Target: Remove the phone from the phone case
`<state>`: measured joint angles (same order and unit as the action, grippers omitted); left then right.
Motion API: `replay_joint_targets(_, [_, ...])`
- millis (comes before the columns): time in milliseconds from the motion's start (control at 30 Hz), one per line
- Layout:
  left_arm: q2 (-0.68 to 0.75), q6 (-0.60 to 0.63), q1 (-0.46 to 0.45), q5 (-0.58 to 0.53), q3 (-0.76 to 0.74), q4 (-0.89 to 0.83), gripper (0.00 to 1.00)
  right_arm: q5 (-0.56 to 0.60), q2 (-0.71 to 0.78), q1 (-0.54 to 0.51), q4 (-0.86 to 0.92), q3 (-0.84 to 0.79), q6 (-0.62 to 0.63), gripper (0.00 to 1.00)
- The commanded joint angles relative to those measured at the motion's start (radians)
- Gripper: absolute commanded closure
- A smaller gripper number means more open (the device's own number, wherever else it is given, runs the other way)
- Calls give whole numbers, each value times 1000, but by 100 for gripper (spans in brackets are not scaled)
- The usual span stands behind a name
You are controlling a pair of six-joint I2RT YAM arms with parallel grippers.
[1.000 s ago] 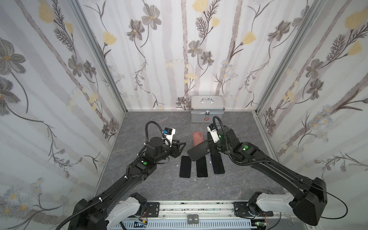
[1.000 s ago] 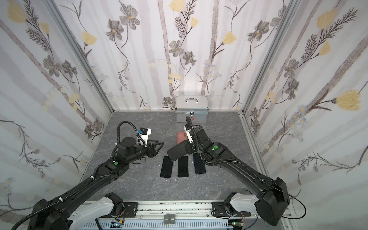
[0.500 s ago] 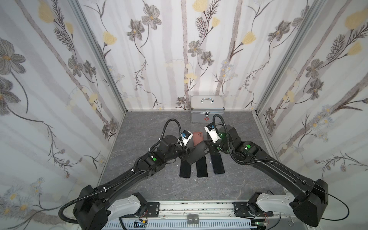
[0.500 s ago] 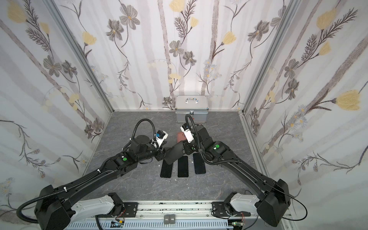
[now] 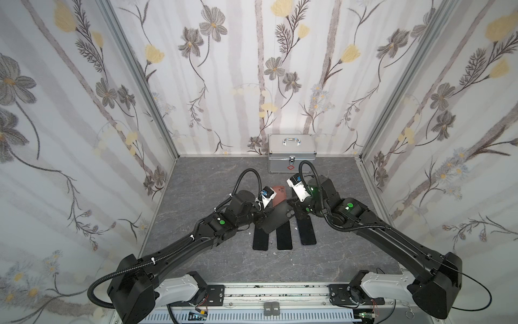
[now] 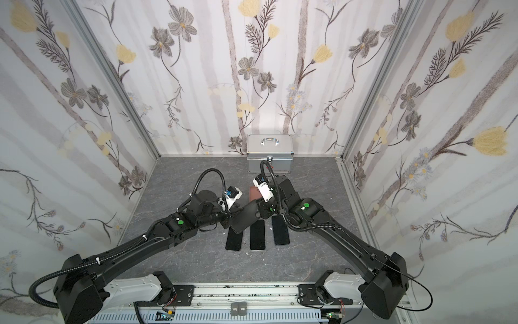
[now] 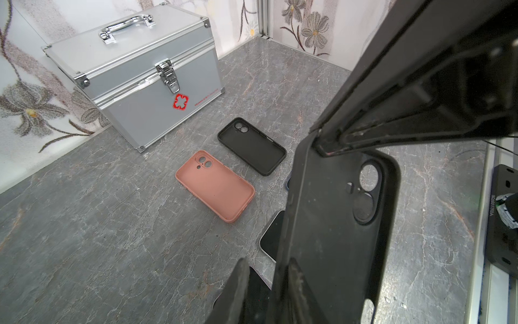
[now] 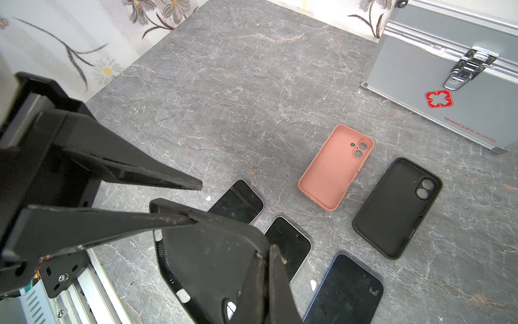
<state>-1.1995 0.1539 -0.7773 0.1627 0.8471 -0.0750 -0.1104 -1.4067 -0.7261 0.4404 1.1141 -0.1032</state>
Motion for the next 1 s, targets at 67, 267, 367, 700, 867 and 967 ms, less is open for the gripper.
replay_joint_targets(67, [-3, 12, 1, 35, 1, 4, 84, -25, -3, 0, -37, 7, 12, 100])
replay_joint_targets(267, [-3, 11, 0, 23, 3, 4, 96, -23, -3, 1, -45, 3, 14, 100])
replay_joint_targets(367, [-1, 4, 0, 9, 3, 4, 100, -18, 3, 1, -56, 3, 13, 100])
replay_joint_targets(700, [-29, -214, 0, -158, 13, 44, 100, 132, 112, 6, -220, -75, -93, 52])
replay_joint_targets(867, [-92, -380, 18, -272, 22, 79, 100, 200, 144, 49, -355, -167, -234, 38])
replay_joint_targets(967, [-150, -470, 56, -283, 41, 78, 100, 202, 134, 78, -403, -200, -331, 32])
